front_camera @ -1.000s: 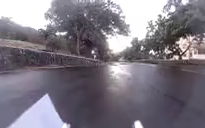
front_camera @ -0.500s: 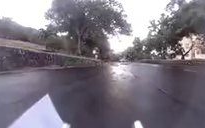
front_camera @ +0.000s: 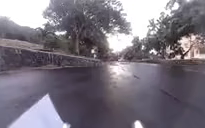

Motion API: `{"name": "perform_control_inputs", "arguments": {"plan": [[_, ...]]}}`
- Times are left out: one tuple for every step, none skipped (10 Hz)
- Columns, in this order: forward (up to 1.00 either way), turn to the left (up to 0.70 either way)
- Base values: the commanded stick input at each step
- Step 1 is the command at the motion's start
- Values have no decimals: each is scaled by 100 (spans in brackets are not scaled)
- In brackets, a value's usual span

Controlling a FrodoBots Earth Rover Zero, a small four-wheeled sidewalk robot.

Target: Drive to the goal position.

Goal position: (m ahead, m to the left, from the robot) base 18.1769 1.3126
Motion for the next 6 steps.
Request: {"name": "perform_control_inputs", "arguments": {"plan": [[50,0],[50,-1],[50,-2],[50,-3],[50,-40],[50,-2]]}}
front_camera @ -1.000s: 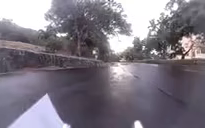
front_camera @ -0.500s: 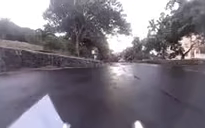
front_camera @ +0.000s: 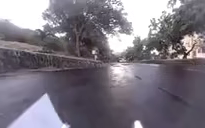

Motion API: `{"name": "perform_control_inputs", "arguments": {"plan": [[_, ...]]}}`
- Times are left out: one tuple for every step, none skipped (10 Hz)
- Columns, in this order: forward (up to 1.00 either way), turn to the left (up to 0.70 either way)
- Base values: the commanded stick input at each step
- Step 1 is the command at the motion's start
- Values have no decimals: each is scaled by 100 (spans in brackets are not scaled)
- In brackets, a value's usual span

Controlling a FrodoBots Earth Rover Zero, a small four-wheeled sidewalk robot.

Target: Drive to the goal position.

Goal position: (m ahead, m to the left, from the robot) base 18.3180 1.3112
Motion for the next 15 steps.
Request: {"name": "perform_control_inputs", "arguments": {"plan": [[50,0],[50,0],[50,0],[50,0],[50,0],[50,0],[50,0],[50,0],[50,-7],[50,-15],[50,-23],[50,-30],[50,-38],[50,-46],[50,-20]]}}
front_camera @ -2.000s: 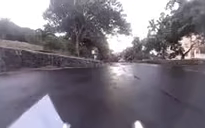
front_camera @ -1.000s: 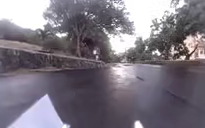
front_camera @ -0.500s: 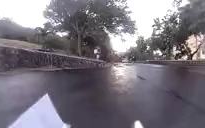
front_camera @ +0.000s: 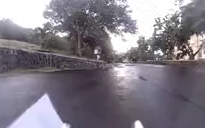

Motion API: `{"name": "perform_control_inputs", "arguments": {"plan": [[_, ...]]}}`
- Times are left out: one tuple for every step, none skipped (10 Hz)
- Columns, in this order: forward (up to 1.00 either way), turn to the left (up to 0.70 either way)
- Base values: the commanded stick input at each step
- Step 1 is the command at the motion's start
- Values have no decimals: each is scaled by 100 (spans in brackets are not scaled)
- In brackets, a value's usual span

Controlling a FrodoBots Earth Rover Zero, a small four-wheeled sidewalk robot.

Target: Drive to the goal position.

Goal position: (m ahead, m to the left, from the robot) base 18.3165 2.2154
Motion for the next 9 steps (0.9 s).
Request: {"name": "perform_control_inputs", "arguments": {"plan": [[50,0],[50,0],[50,0],[50,0],[50,-47],[50,-50],[50,-50],[50,-50],[50,-50]]}}
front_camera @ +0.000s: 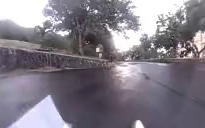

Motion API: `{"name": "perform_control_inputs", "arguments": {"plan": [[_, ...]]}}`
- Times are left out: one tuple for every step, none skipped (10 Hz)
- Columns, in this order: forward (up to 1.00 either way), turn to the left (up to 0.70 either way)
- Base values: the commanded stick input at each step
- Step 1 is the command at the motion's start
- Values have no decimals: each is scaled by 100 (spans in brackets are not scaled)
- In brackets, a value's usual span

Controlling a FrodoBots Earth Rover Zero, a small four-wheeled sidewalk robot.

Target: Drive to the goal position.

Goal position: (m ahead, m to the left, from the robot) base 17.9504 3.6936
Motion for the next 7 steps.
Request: {"name": "perform_control_inputs", "arguments": {"plan": [[50,-50],[50,-34],[50,0],[50,0],[50,0],[50,0],[50,-6]]}}
